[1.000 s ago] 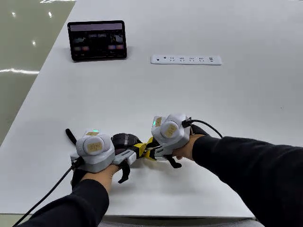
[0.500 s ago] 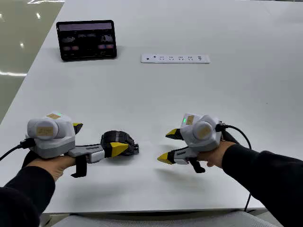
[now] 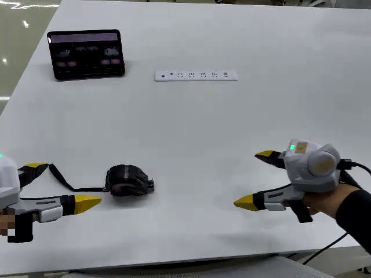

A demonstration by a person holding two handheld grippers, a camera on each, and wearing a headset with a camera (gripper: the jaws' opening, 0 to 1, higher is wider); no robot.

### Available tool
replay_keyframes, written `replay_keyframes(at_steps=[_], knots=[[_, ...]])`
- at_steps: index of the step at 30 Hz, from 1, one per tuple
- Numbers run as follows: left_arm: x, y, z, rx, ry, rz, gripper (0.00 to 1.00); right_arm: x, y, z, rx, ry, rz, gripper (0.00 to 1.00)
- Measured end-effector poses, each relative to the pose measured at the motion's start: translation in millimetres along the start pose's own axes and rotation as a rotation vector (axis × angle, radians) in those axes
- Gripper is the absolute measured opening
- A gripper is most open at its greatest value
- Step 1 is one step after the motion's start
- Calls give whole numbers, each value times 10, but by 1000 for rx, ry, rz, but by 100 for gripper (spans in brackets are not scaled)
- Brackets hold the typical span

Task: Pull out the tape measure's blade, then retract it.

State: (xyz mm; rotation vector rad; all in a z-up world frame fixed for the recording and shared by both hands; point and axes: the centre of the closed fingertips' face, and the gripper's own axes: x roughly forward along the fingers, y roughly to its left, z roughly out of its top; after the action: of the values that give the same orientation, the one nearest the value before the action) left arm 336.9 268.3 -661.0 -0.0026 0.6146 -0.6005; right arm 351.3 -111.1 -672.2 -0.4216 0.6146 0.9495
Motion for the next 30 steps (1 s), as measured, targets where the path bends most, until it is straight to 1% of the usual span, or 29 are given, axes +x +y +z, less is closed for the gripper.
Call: replay_keyframes(at_steps=[1,2,3,4,5,6,7,8,9,12,15,16,18,20,23,24,26,27,30], knots=[[-30,34,-21,4,4,15,100,-50,-24,-31,4,-7,-9,92],[-84,84,-29,-2,0,35,100,-129,-47,-70,26,-12,-22,96],[-127,96,-22,-17,-13,40,100,-182,-60,-107,51,-14,-25,97],[-177,101,-14,-40,-28,38,100,-242,-73,-146,64,-17,-26,98],[-209,115,-21,-49,-36,46,100,-288,-88,-175,68,-14,-36,98],[-232,139,-55,-43,-30,59,100,-335,-113,-205,75,-9,-48,99],[-266,154,-124,-35,-11,69,100,-398,-133,-233,86,-11,-60,99],[-286,161,-155,-36,-13,69,100,-444,-113,-220,89,-19,-66,100],[-318,171,-213,-45,-10,69,100,-499,-108,-227,93,-28,-75,100],[-410,196,-298,-61,-16,73,100,-591,-115,-302,108,-29,-87,100],[-475,182,-338,-41,-8,75,100,-657,-95,-390,101,-20,-95,100],[-489,177,-334,-26,-16,72,100,-676,-91,-432,98,-12,-97,100],[-492,182,-356,-37,0,70,100,-702,-94,-481,90,-6,-99,100],[-497,189,-327,-23,-7,78,100,-730,-102,-509,100,0,-103,100],[-484,165,-276,-15,-11,66,100,-751,-106,-491,92,-2,-104,100],[-469,179,-268,-9,-5,68,100,-755,-123,-493,90,-1,-104,100],[-446,193,-266,-21,8,70,100,-759,-156,-473,96,-5,-110,100],[-450,219,-294,-26,29,88,100,-755,-158,-462,98,-6,-110,100],[-450,195,-254,-22,21,76,100,-730,-150,-449,94,-5,-104,100]])
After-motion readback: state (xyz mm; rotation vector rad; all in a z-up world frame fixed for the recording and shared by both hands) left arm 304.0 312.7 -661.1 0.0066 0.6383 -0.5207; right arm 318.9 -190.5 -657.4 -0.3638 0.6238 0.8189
